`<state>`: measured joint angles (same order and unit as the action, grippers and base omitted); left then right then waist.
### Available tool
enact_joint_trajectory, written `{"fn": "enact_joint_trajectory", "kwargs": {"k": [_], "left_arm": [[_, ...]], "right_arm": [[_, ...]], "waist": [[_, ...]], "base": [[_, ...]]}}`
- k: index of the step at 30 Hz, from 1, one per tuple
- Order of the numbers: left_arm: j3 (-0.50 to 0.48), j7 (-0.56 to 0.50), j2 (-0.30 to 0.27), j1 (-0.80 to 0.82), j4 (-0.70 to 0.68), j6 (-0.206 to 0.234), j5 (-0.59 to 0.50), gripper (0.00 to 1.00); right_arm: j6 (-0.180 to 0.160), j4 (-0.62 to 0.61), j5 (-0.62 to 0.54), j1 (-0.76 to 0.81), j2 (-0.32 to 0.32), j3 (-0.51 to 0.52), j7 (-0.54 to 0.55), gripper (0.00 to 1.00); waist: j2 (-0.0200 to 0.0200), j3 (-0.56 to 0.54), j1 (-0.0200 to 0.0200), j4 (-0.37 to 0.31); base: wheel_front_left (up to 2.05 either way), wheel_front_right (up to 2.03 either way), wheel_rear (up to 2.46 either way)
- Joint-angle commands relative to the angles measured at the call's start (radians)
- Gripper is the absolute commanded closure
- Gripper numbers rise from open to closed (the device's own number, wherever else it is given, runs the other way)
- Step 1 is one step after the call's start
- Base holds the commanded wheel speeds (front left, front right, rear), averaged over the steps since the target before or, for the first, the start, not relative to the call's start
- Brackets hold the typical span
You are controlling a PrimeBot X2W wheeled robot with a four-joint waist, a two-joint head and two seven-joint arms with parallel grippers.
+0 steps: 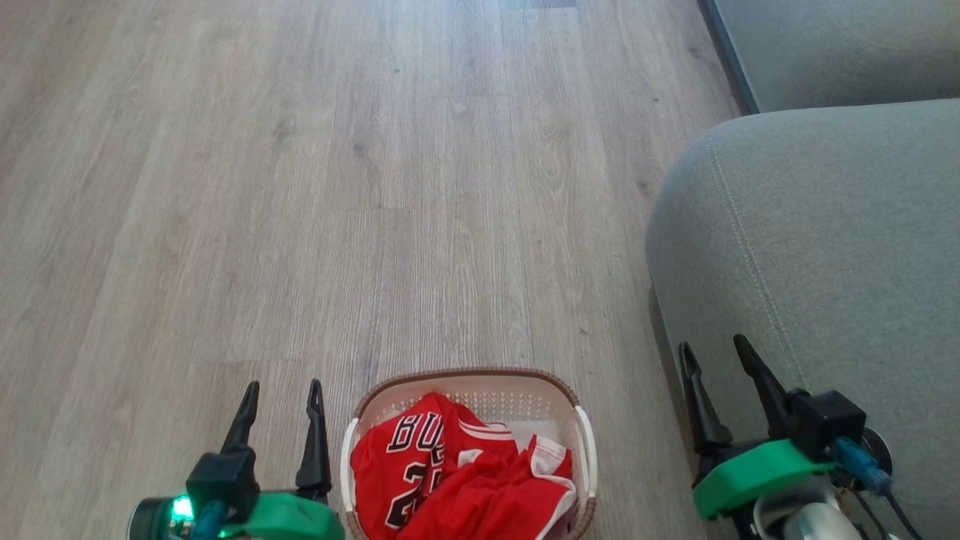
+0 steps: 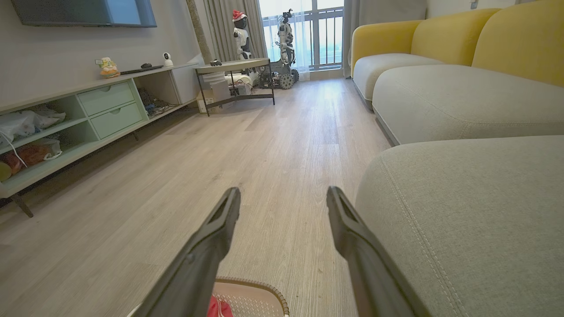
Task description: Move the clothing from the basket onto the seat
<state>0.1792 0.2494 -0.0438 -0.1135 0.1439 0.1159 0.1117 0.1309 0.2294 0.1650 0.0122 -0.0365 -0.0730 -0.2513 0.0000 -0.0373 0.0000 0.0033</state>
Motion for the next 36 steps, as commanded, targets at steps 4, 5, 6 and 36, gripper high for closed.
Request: {"fn": "enact_joint_trajectory", "kwargs": {"k": [4, 5, 6, 36], "left_arm": [[-0.036, 0.012, -0.006, 0.019, -0.025, 0.003, 0.003, 0.00], [-0.036, 0.012, -0.006, 0.019, -0.025, 0.003, 0.003, 0.00], [-0.036, 0.012, -0.006, 0.019, -0.025, 0.003, 0.003, 0.00], [0.107, 0.012, -0.006, 0.347, 0.174, -0.062, 0.005, 0.00]], "right_arm": [[0.000, -0.030, -0.004, -0.023, -0.014, -0.024, -0.010, 0.00], [0.000, -0.031, -0.003, -0.023, -0.014, -0.023, -0.010, 0.00], [0.000, -0.030, -0.003, -0.023, -0.014, -0.023, -0.010, 0.00], [0.000, -0.154, -0.067, -0.205, -0.014, 0.072, -0.010, 0.00]], "waist": [[0.0000, 0.000, 0.0000, 0.000], [0.0000, 0.001, 0.0000, 0.000], [0.0000, 0.001, 0.0000, 0.000], [0.0000, 0.438, 0.0000, 0.013]], "base": [[0.00, 0.00, 0.00], [0.00, 0.00, 0.00], [0.00, 0.00, 0.00], [0.00, 0.00, 0.00]]}}
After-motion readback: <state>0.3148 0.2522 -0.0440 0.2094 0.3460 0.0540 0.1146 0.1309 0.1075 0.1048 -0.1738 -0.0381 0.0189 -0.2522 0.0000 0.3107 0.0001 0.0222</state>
